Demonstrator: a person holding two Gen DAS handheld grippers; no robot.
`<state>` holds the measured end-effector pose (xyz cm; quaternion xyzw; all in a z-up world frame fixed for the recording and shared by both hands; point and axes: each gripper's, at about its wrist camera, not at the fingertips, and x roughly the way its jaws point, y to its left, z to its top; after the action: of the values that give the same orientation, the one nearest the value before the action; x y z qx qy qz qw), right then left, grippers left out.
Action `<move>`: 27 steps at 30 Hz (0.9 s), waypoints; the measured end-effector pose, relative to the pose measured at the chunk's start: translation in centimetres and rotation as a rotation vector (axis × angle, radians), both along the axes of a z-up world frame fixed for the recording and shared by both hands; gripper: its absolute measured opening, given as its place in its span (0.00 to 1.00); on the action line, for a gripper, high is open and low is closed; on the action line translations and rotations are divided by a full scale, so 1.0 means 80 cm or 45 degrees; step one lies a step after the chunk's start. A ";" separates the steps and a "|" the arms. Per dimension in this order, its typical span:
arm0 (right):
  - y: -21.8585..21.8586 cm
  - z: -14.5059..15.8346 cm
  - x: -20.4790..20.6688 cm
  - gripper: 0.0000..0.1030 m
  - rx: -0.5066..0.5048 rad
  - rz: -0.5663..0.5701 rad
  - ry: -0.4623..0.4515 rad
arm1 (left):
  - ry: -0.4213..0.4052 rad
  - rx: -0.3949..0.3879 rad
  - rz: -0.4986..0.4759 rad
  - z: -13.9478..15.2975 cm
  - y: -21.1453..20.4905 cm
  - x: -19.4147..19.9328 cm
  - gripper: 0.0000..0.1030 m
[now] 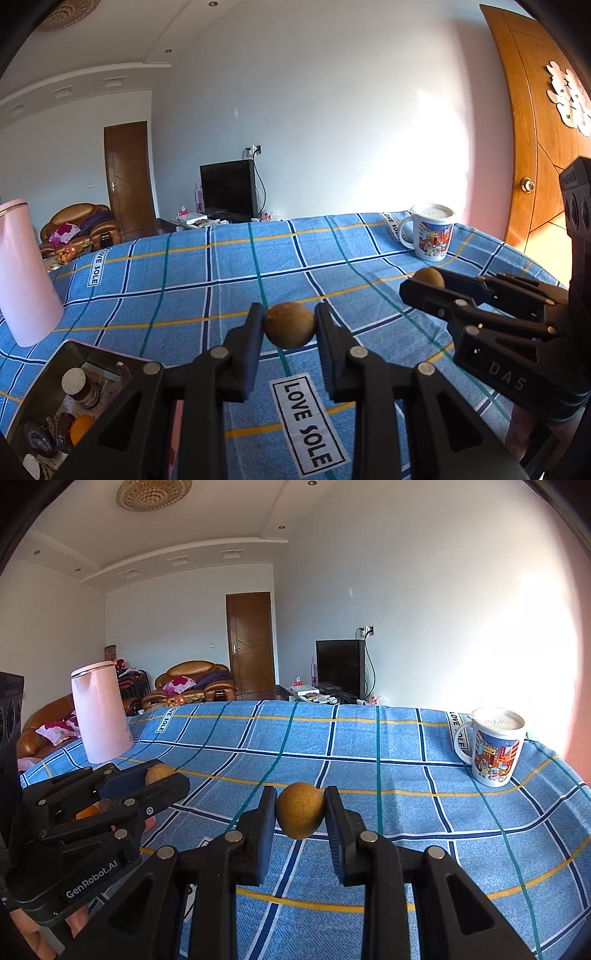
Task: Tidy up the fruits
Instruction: 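Carry both small brown fruits toward the pink tin with both tools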
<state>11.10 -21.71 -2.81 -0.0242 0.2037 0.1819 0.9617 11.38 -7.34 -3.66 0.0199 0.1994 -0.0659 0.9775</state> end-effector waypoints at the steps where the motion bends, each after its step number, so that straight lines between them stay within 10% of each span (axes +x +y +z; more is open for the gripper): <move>1: 0.002 0.000 -0.002 0.27 -0.003 0.003 0.002 | 0.001 -0.001 -0.001 0.000 0.001 -0.002 0.28; 27: 0.108 0.020 -0.039 0.27 0.013 0.264 0.026 | 0.030 -0.040 0.122 0.016 0.099 -0.075 0.28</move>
<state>7.99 -13.07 -1.23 -0.0385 0.2090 0.2817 0.9357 5.37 0.60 -2.40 -0.0060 0.2106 -0.0224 0.9773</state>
